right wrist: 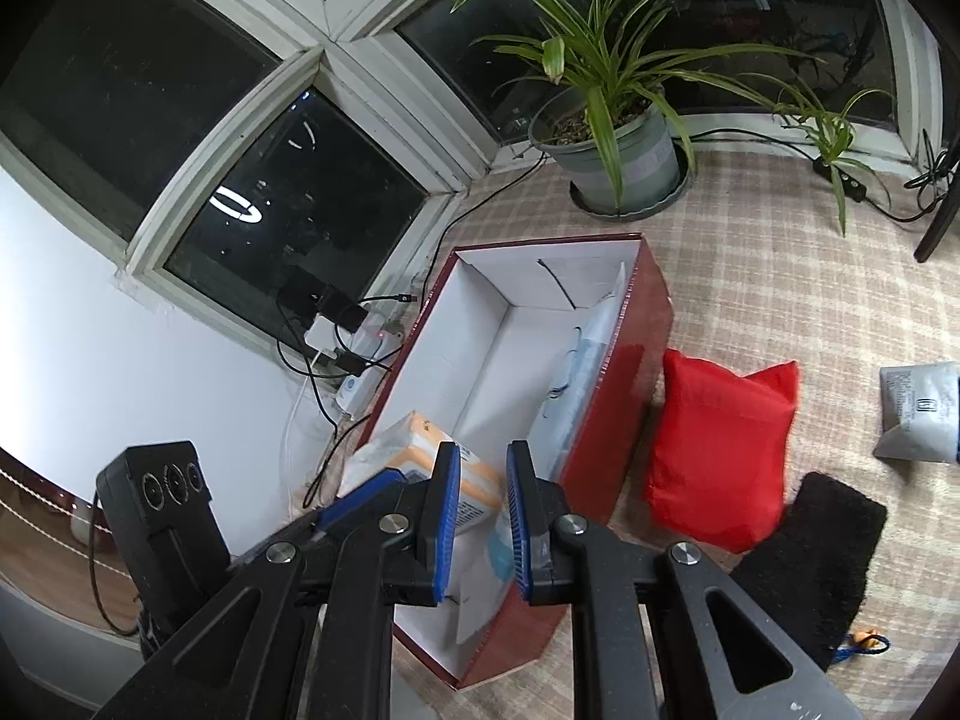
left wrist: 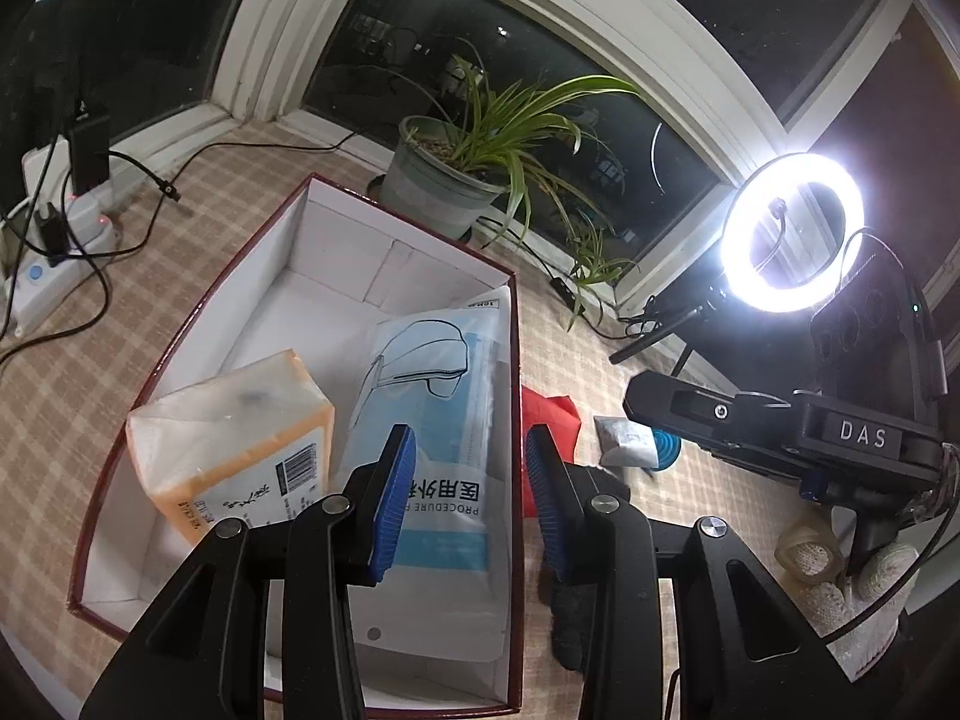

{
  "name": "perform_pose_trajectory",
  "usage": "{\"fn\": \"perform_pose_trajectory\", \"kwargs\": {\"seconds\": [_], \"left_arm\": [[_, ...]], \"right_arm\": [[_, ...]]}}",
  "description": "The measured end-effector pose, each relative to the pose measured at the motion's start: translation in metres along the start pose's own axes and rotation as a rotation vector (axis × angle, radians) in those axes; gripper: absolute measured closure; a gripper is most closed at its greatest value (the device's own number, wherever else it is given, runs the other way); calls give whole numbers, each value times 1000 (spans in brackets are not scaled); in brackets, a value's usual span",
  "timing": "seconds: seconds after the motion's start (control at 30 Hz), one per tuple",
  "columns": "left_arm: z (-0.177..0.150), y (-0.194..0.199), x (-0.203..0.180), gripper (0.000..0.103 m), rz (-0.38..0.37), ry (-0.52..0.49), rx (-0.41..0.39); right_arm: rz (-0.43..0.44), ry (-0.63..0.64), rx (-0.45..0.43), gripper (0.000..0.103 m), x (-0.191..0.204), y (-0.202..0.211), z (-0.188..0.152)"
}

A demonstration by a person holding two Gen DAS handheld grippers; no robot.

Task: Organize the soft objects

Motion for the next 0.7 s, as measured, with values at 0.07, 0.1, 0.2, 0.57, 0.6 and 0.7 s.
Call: {"fn": "perform_pose_trajectory", "kwargs": {"seconds": [0.07, 0.1, 0.2, 0.57, 0.6, 0.7], "left_arm": [[0, 1, -1, 68, 4, -7, -4], [-1, 2, -3, 68, 3, -9, -5], [-3, 4, -5, 68, 2, -12, -10], [-14, 3, -24, 65, -9, -37, -3], [-16, 2, -27, 65, -14, -41, 1], [-23, -1, -37, 63, -19, -56, 12]], "right_arm": [[-18, 5, -7, 88, -4, 5, -3], [-30, 6, -13, 88, -8, 9, -5], [-50, -2, -24, 88, -19, 22, -10], [-149, -38, -91, 70, -69, 76, -31], [-158, -41, -97, 69, -74, 81, -34], [-179, -51, -119, 61, -88, 94, -42]]}}
Point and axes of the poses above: each gripper's, at about its wrist camera, not at the fingertips, and y roughly against the way its jaws point, x to its left, z to its top, the point moved 5 cm from there along -y, roughly the way its jaws point, and after that the axes turned 9 degrees about x, right-handed, at the moved point
